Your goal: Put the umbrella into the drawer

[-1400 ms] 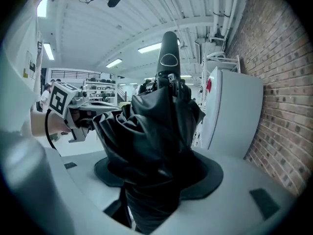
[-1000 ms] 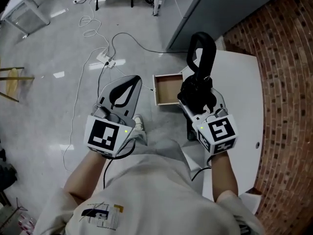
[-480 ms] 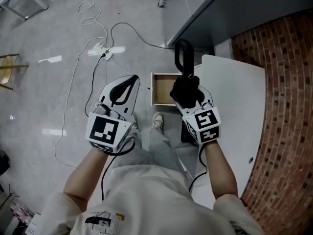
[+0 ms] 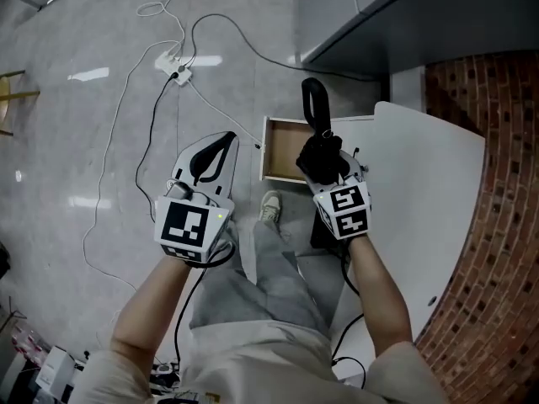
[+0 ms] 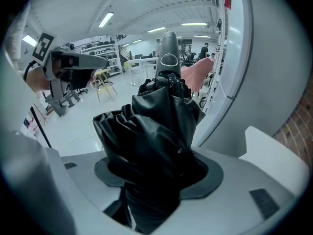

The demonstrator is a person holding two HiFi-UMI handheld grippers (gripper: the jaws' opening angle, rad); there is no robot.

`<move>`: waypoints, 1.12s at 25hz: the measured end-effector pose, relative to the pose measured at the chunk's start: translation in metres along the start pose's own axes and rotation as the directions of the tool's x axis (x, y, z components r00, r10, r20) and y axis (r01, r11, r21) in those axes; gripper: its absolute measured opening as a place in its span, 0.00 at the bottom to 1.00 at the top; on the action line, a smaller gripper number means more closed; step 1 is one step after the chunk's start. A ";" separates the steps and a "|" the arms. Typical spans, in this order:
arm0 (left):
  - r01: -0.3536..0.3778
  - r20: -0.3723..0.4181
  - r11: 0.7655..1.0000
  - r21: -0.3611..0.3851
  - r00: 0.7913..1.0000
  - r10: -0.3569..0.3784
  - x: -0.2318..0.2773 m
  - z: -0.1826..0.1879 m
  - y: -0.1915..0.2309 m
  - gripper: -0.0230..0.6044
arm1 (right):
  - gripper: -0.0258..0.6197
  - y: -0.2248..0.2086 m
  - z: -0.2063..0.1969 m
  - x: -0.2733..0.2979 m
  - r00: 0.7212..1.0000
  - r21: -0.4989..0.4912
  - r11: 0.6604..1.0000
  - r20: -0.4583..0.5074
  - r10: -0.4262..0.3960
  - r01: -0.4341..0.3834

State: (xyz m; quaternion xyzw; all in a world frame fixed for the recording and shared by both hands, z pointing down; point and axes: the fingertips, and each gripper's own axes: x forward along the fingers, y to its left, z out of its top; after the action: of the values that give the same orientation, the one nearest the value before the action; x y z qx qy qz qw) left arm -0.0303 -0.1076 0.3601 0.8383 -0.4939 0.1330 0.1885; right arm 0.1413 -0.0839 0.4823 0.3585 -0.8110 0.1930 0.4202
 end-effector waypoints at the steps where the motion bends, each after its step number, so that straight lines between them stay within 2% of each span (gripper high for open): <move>1: 0.003 -0.012 1.000 0.000 1.000 -0.003 0.009 -0.011 0.003 0.05 | 0.46 -0.002 -0.010 0.014 1.000 0.002 1.000 -0.015 0.000 0.000; 11: 0.045 -0.104 0.999 -0.026 0.993 -0.048 0.081 -0.120 0.017 0.05 | 0.47 -0.008 -0.111 0.138 0.985 0.010 1.000 -0.172 0.020 -0.019; 15: 0.061 -0.138 0.997 -0.046 0.988 -0.067 0.104 -0.162 0.014 0.05 | 0.47 -0.012 -0.153 0.174 0.970 0.005 1.000 -0.243 0.020 -0.019; 20: 0.059 -0.143 0.996 -0.060 0.987 -0.067 0.130 -0.210 0.017 0.05 | 0.46 -0.014 -0.202 0.224 0.949 0.009 1.000 -0.315 0.021 -0.019; 25: 0.061 -0.163 0.995 -0.074 0.984 -0.072 0.155 -0.255 0.025 0.05 | 0.47 -0.017 -0.235 0.263 0.932 0.031 0.999 -0.363 -0.012 0.025; 28: 0.061 -0.198 0.993 -0.100 0.977 -0.080 0.169 -0.284 0.029 0.05 | 0.46 -0.020 -0.261 0.288 0.912 0.014 0.999 -0.410 -0.026 0.035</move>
State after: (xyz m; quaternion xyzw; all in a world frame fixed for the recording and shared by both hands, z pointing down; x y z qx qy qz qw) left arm 0.0142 -0.1248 0.6883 0.8277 -0.4480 0.1871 0.2813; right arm 0.1860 -0.0574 0.8678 0.3273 -0.6973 0.2655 0.5798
